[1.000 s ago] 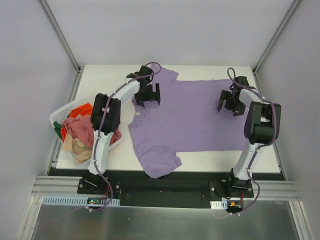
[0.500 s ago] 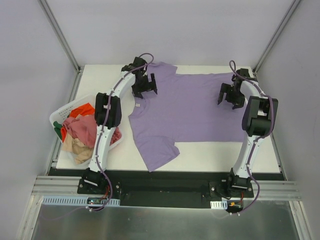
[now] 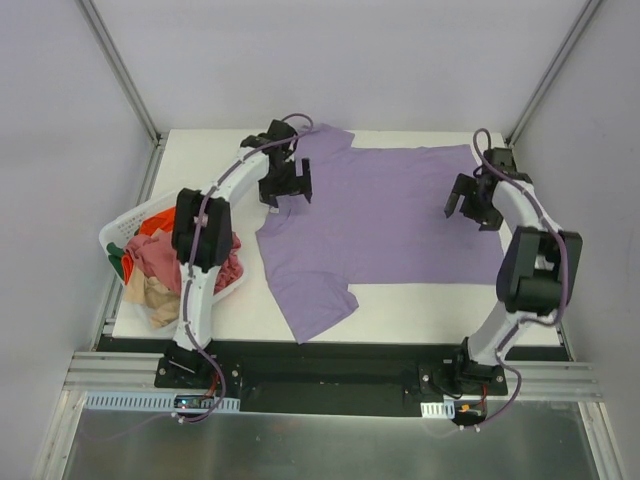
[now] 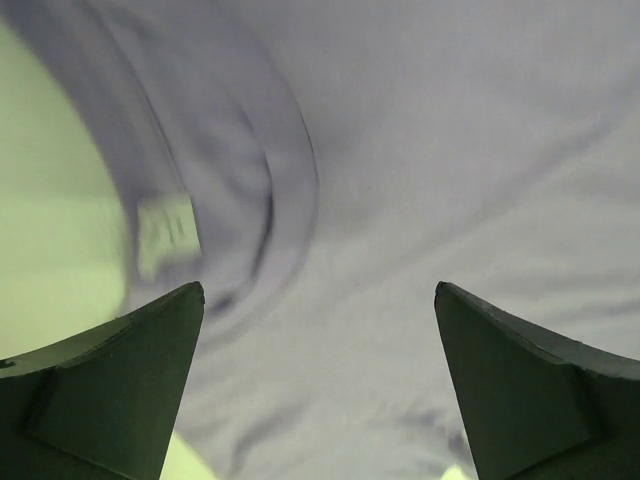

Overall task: Fold and stack the t-shirts
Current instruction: Grap the side of the flattened tshirt closest away from the robot with both arms

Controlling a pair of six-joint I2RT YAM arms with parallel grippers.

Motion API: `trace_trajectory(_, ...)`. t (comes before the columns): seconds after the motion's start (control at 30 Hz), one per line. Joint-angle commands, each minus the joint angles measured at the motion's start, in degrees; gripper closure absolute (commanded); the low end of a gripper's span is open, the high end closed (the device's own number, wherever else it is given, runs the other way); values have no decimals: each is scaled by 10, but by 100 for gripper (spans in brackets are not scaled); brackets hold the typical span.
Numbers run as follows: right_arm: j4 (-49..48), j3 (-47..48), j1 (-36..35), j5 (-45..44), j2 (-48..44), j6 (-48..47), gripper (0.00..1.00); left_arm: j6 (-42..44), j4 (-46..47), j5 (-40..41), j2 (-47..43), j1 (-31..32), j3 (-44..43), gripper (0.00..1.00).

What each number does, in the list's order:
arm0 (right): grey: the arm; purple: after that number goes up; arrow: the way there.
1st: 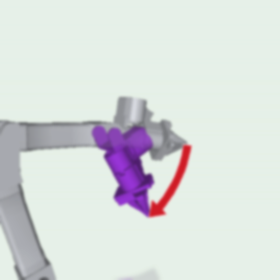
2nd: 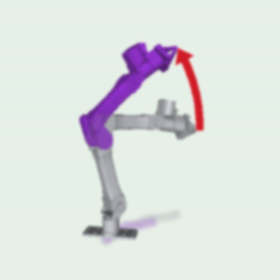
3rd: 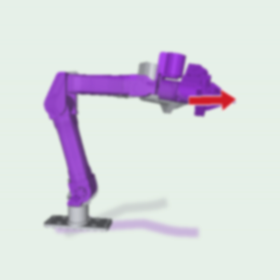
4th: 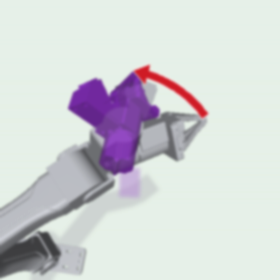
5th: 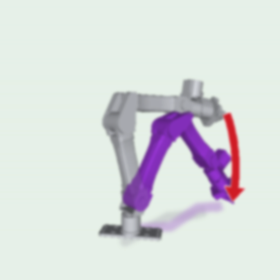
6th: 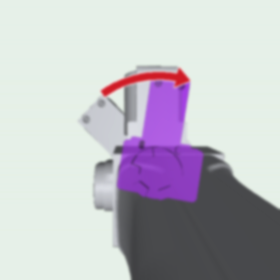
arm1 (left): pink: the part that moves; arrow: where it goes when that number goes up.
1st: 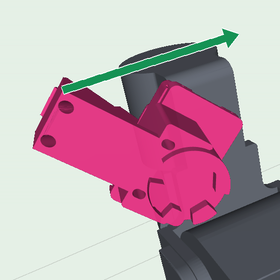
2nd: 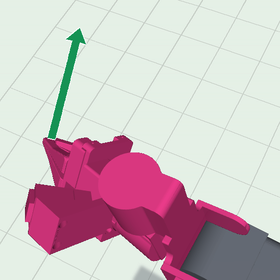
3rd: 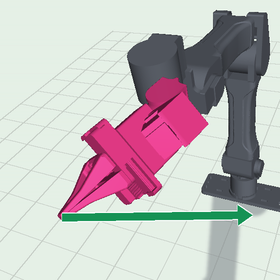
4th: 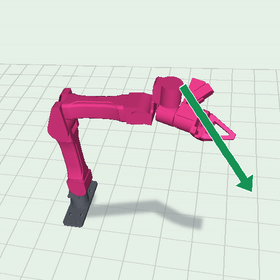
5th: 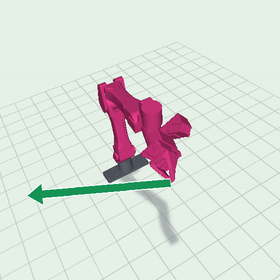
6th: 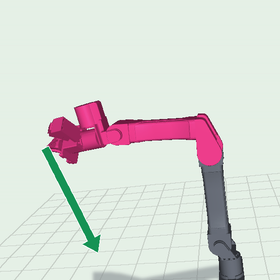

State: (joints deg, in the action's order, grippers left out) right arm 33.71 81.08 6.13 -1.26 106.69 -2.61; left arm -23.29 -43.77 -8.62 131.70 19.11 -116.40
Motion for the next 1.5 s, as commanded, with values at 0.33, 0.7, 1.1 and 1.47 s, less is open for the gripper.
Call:
trace_trajectory(0.33, -66, -318, 30, -107, -390, 155, 4, -89, 92, 140, -494, 272, 549, 1)
trace_trajectory(0.7, -81, -354, 36, -84, -425, 154, 4, -209, 103, 162, -509, 459, 669, 17)
trace_trajectory(1.1, -82, -356, 40, -84, -412, 151, 4, -280, 101, 157, -433, 459, 674, 55)
trace_trajectory(1.47, -83, -365, 51, -89, -424, 158, 4, -324, 38, 206, -384, 462, 647, 100)
